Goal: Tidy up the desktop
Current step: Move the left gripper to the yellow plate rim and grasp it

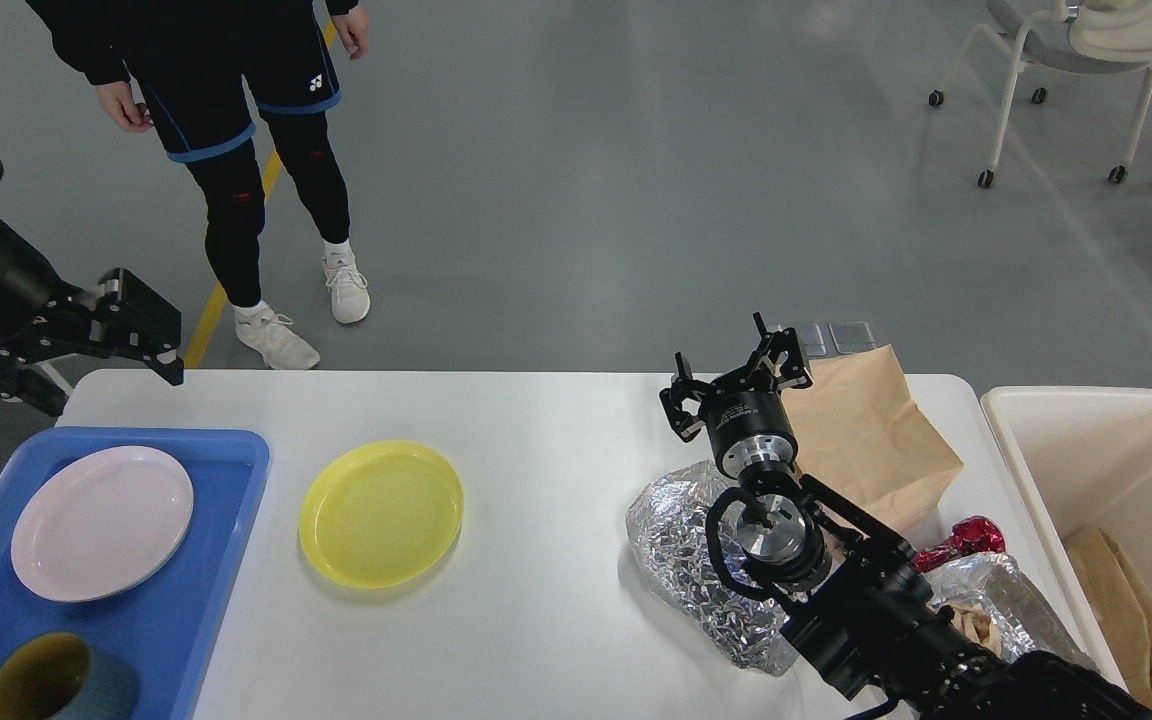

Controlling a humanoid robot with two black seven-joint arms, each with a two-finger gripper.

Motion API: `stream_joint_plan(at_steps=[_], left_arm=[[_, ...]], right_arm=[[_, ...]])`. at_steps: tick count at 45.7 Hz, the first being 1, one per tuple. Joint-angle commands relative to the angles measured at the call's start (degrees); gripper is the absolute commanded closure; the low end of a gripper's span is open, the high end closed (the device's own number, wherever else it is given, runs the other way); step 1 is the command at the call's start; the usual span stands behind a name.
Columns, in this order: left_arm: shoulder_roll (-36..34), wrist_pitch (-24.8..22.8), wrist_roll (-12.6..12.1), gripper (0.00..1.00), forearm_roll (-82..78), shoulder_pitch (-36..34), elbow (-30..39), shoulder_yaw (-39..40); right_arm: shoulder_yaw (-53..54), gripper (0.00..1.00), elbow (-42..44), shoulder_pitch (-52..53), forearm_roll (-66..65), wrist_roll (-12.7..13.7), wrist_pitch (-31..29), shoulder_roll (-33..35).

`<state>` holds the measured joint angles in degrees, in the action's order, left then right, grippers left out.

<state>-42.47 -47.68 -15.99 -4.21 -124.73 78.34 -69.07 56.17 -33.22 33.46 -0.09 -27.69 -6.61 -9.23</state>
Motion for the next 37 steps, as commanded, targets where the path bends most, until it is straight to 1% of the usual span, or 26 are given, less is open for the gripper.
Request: stream_joint_plan(at_steps=[1,3,4,5,9,18,22,27,30,33,37], left_arm=[[5.8,7.1,0.3,0.11,0.5,10.7,0.1,1.7],[7.7,11.5,0.3,0.13,1.3,14.2,0.1,1.6],[8.8,15.0,0.3,0.14,1.9,16.7,0.3,1.5],[9.2,17.2,0.2,0.13,2.3,18.4,0.4,1.5],[11.1,23.6,0.2,0.13,3.2,23.5,0.6,1.6],[14.8,34.4,0.2,0.14,9.1,30.1,0.8,2.3],[17.0,40.3,0.3,0.13,11.4,33.8,0.8,3.5],[18.0,48.5,0.3,0.13,12.4,38.5,0.7,6.7],[18.0,52.6,0.3,0.13,12.4,40.7,0.7,9.5],[18.1,55.5,0.3,0.13,12.6,41.7,0.7,11.5],[18.7,57.1,0.3,0.13,13.4,42.6,0.3,12.7]], right_arm=[[0.0,0.0,0.0,0.0,0.0,0.0,0.0,0.0],[0.0,0.0,0.0,0.0,0.0,0.0,0.0,0.0],[0.0,0.0,0.0,0.0,0.0,0.0,-0.1,0.0],[0.0,0.0,0.0,0.0,0.0,0.0,-0.1,0.0],[0.0,0.0,0.0,0.0,0.0,0.0,0.0,0.0],[0.0,0.0,0.0,0.0,0.0,0.0,-0.1,0.0],[0.0,0.0,0.0,0.0,0.0,0.0,-0.1,0.0],[0.0,0.0,0.0,0.0,0.0,0.0,-0.1,0.0],[0.0,0.0,0.0,0.0,0.0,0.0,-0.1,0.0],[0.0,0.0,0.0,0.0,0.0,0.0,-0.1,0.0],[0.0,0.0,0.0,0.0,0.0,0.0,0.0,0.0]])
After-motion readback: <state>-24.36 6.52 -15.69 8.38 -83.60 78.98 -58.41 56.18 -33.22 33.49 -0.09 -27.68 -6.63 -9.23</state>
